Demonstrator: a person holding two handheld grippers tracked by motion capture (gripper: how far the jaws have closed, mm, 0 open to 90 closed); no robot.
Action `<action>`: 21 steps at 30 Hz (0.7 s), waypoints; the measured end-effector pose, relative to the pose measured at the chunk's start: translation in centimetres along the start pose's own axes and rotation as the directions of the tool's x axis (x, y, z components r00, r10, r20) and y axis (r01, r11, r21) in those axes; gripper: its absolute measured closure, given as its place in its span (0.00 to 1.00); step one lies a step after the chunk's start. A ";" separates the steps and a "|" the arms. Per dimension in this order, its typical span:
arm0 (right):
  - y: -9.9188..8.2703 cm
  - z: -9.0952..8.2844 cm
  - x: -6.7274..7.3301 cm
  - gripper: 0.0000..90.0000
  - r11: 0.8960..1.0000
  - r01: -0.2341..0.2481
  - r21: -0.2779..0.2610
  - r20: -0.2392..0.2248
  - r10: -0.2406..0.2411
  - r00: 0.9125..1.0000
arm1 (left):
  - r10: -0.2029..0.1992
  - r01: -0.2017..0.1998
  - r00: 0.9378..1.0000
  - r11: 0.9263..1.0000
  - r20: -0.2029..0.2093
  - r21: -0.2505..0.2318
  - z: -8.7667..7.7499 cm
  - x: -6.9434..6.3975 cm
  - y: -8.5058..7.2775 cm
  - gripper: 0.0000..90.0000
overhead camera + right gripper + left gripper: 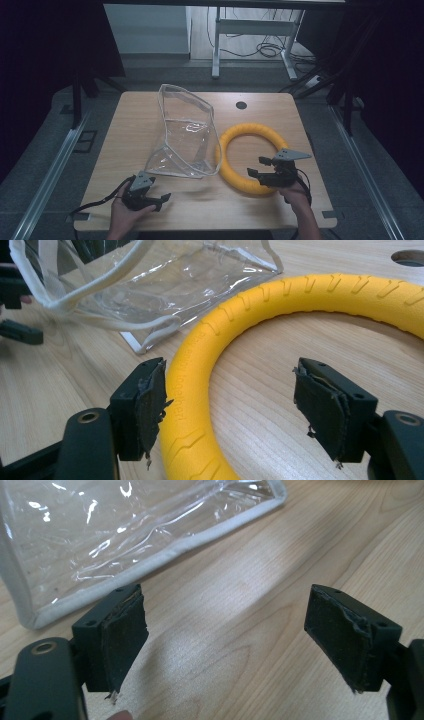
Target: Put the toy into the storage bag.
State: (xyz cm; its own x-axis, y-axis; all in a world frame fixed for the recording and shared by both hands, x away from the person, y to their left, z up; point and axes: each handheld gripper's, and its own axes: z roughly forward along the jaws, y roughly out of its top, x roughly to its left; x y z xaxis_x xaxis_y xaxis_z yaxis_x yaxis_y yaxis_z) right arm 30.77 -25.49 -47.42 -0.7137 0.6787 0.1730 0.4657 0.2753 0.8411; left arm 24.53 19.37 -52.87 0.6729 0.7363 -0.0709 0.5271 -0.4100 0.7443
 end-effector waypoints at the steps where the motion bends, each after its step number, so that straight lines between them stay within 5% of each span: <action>1: 0.0 0.0 0.0 0.33 1.000 -0.001 -0.003 0.000 0.001 1.000 | 0.000 0.000 1.000 1.000 0.000 -0.001 0.0 0.0 0.0 0.19; 21: 0.9 0.0 0.4 0.33 1.000 -0.013 -0.018 -0.027 0.012 1.000 | -0.001 0.001 1.000 1.000 -0.023 -0.004 -0.5 0.2 0.3 0.19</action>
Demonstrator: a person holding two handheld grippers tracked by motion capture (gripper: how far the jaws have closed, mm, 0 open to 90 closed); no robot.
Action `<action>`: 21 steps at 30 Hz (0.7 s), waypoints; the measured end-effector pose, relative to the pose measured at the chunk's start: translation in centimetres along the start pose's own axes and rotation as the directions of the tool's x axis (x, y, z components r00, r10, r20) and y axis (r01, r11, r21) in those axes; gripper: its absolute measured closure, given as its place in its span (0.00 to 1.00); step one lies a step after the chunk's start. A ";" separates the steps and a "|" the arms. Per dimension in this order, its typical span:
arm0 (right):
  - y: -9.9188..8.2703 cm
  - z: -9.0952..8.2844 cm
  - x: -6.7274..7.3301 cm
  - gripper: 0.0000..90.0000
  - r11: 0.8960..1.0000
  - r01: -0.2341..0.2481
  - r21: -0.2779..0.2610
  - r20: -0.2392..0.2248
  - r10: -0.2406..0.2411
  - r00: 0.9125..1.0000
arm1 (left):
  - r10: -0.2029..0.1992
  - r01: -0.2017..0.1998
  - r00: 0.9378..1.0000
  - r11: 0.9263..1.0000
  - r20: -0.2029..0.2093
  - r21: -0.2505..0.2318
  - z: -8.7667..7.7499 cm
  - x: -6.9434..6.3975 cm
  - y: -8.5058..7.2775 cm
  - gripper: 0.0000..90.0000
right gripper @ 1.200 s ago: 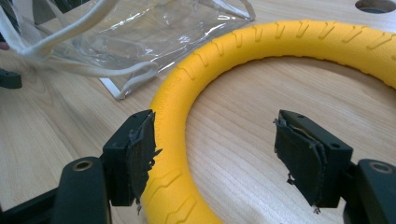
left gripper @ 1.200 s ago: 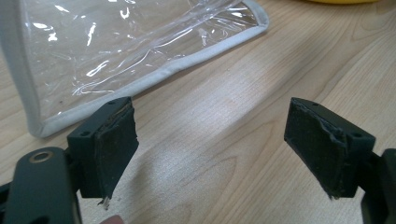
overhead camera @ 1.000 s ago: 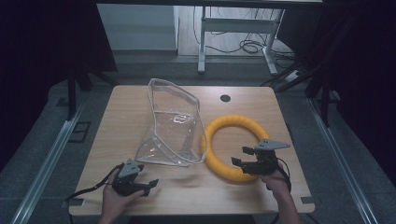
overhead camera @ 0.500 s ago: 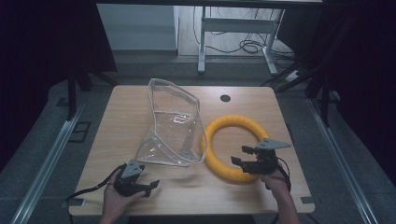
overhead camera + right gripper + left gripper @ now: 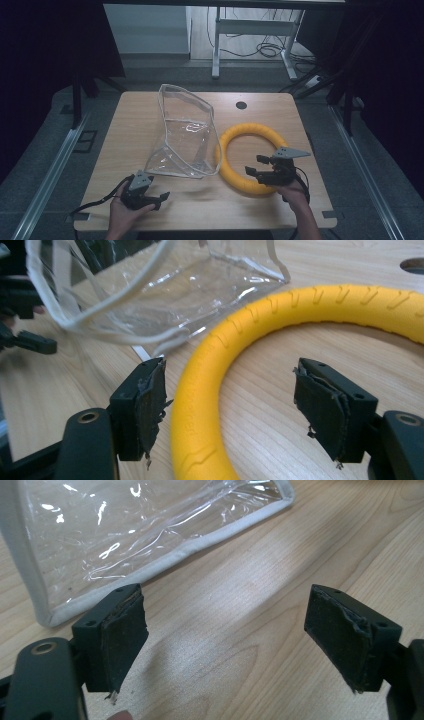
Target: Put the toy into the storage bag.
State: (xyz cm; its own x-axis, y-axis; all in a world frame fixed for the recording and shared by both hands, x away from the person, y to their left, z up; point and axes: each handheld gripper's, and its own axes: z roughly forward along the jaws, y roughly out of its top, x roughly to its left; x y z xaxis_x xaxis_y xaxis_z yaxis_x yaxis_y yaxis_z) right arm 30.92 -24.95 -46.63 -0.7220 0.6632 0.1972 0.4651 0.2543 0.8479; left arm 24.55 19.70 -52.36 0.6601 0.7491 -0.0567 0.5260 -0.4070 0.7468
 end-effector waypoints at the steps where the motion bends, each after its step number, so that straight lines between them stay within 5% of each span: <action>1: 0.2 -0.2 0.0 0.33 1.000 0.001 -0.003 -0.003 -0.001 1.000 | -0.001 0.001 1.000 1.000 -0.001 -0.001 0.0 0.0 0.0 0.19; 9: 1.8 -0.8 0.1 0.33 0.996 0.045 0.081 -0.015 -0.044 0.999 | 0.004 -0.004 1.000 1.000 0.003 0.003 0.1 0.1 0.0 0.19; 12: 2.9 -0.2 0.6 0.33 0.972 0.112 0.205 -0.030 -0.108 0.994 | 0.003 -0.003 1.000 1.000 0.006 0.008 0.3 0.0 0.0 0.19; 18: 4.2 0.8 1.2 0.33 0.928 0.189 0.322 -0.085 -0.171 0.982 | 0.003 -0.003 1.000 1.000 0.011 0.008 0.3 -0.1 0.0 0.19; 21: 4.7 1.3 1.7 0.34 0.896 0.226 0.383 -0.094 -0.206 0.974 | 0.005 -0.005 1.000 1.000 0.015 0.011 0.4 -0.2 0.0 0.19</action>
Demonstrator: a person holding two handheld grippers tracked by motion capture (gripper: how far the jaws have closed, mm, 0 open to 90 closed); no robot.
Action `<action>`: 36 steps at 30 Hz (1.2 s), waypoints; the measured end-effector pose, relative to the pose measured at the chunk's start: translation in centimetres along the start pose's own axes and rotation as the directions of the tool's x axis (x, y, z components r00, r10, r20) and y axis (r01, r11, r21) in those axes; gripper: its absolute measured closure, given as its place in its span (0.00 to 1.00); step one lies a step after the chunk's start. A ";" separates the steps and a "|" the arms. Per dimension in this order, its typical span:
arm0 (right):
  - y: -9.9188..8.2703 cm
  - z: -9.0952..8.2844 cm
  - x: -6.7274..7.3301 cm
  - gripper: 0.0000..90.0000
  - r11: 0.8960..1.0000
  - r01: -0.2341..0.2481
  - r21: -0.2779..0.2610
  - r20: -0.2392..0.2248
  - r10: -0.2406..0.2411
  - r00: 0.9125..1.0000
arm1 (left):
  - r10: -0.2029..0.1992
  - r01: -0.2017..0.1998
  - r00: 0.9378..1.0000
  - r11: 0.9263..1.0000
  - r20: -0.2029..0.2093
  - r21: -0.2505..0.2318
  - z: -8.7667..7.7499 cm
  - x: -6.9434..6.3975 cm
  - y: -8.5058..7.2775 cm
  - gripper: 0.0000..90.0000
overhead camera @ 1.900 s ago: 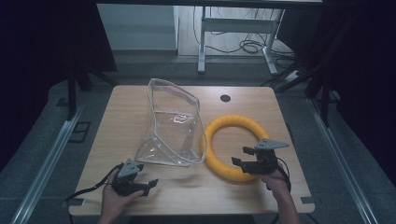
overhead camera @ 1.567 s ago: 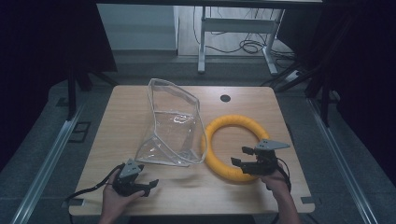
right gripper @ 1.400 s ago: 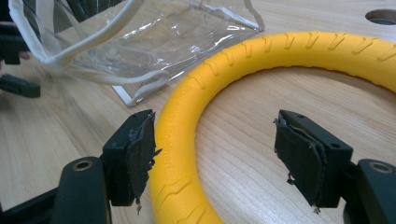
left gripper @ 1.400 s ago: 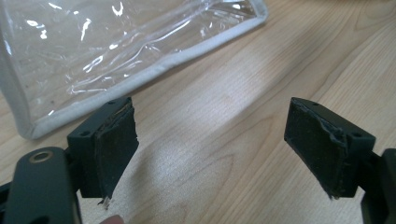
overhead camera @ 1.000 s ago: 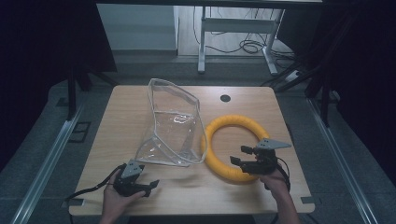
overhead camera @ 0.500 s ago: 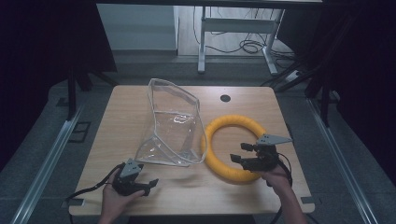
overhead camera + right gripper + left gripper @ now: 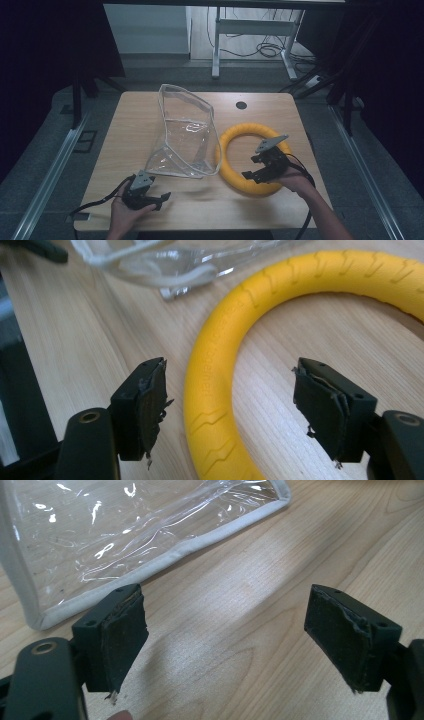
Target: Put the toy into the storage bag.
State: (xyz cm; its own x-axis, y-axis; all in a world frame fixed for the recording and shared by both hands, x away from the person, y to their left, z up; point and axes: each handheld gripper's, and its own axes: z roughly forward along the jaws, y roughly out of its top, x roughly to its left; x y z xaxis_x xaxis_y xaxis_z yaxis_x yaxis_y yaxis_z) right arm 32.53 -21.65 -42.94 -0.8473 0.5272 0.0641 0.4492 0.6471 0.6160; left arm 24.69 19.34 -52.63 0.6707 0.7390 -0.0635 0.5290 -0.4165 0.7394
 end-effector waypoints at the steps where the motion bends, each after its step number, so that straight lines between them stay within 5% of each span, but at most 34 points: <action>1: 0.2 0.2 0.1 0.34 1.000 0.008 0.020 -0.007 -0.007 1.000 | 0.001 -0.001 1.000 1.000 0.001 0.002 0.1 0.0 0.0 0.19; 11: 1.7 2.3 1.0 0.36 0.977 0.071 0.202 -0.024 -0.067 0.997 | 0.000 0.000 1.000 1.000 0.005 0.002 0.1 0.0 0.0 0.19; 12: 1.9 2.8 1.1 0.37 0.964 0.088 0.250 -0.026 -0.084 0.996 | 0.002 -0.002 1.000 1.000 0.007 0.006 0.1 -0.1 0.0 0.19; 18: 2.0 4.3 1.4 0.36 0.937 0.109 0.332 -0.041 -0.101 0.994 | 0.007 -0.007 1.000 1.000 0.007 0.009 0.2 -0.1 0.0 0.19; 36: 1.2 8.6 1.9 0.44 0.871 0.134 0.473 -0.018 -0.142 0.990 | 0.005 -0.005 1.000 1.000 0.012 0.021 0.4 -0.2 -0.1 0.19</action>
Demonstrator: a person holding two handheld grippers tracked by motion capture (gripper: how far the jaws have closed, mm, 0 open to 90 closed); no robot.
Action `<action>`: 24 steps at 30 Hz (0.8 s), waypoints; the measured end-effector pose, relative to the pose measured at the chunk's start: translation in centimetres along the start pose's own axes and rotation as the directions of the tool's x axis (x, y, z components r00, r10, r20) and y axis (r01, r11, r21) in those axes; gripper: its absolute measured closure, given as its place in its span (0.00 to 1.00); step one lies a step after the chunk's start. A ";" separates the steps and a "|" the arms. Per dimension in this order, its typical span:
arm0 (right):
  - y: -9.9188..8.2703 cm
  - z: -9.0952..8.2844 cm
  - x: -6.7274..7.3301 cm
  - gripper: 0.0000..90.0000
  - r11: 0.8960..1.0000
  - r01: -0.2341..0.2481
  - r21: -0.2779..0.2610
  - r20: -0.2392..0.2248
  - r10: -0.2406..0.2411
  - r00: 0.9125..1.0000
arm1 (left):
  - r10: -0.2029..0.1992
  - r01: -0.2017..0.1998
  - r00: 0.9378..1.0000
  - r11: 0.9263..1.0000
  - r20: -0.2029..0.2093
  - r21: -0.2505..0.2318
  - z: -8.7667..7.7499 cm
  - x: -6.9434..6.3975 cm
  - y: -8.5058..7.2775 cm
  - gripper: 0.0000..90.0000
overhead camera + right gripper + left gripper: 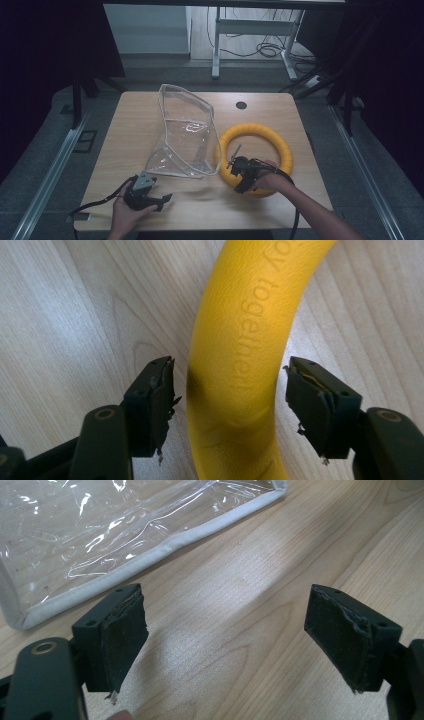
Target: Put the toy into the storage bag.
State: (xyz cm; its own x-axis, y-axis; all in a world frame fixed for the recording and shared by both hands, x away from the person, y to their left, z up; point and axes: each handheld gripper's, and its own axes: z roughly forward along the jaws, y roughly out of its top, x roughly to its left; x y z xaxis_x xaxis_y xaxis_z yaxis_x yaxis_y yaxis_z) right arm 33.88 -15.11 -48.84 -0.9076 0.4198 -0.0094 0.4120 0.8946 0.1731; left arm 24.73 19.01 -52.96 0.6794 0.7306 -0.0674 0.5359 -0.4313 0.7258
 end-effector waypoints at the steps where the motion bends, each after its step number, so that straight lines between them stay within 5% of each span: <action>1: 0.0 0.0 0.0 0.44 1.000 0.000 0.000 0.000 0.000 1.000 | 0.000 0.000 1.000 1.000 0.000 0.000 0.0 0.0 0.0 0.19; 10: 0.4 0.9 -0.5 0.56 0.997 0.001 0.073 -0.045 0.002 0.999 | -0.002 0.002 1.000 1.000 0.018 -0.012 -0.1 0.0 0.0 0.19; 24: -0.4 -0.3 -1.3 0.57 1.000 0.003 0.026 -0.079 0.000 0.997 | 0.000 0.000 1.000 1.000 0.009 -0.009 0.0 0.0 0.0 0.19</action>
State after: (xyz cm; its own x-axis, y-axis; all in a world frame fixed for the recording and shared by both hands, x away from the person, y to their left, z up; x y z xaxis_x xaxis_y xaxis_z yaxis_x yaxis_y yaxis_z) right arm 34.86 -16.01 -48.57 -0.9113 0.4060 0.0686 0.4117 0.8993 0.1475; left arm 24.75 19.05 -52.95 0.6838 0.7260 -0.0732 0.5313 -0.4266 0.7320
